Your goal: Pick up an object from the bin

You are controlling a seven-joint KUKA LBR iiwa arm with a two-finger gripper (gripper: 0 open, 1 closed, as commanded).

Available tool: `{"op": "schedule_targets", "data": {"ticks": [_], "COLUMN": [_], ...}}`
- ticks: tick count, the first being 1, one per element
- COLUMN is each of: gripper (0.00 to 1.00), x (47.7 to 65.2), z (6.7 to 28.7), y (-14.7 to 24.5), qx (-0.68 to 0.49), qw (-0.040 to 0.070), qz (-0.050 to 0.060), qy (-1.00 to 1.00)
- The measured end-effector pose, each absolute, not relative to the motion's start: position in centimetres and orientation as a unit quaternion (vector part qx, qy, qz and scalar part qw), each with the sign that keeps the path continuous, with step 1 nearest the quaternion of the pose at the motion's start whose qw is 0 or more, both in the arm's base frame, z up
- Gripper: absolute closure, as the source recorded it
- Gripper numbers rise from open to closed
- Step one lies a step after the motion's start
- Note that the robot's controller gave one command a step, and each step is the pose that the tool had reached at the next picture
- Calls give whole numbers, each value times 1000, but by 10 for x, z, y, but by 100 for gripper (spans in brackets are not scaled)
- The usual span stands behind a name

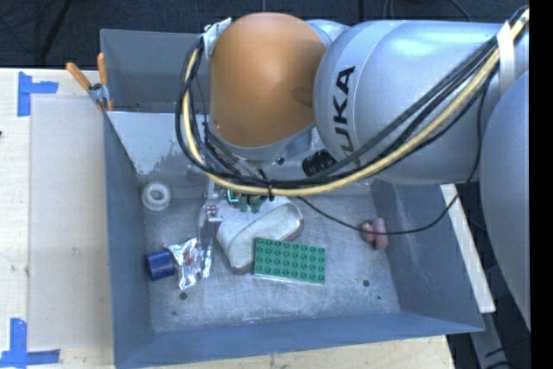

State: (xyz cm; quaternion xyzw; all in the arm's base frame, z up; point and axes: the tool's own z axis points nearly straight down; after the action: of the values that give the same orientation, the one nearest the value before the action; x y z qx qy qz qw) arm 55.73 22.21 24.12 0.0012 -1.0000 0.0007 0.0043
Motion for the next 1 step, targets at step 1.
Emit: {"op": "schedule_targets", "data": {"ticks": [1], "gripper": [0], "x": [503], "z": [90], "y": [225], "qx": [13], "qw": [5], "qz": [2], "qy": [-1000]}}
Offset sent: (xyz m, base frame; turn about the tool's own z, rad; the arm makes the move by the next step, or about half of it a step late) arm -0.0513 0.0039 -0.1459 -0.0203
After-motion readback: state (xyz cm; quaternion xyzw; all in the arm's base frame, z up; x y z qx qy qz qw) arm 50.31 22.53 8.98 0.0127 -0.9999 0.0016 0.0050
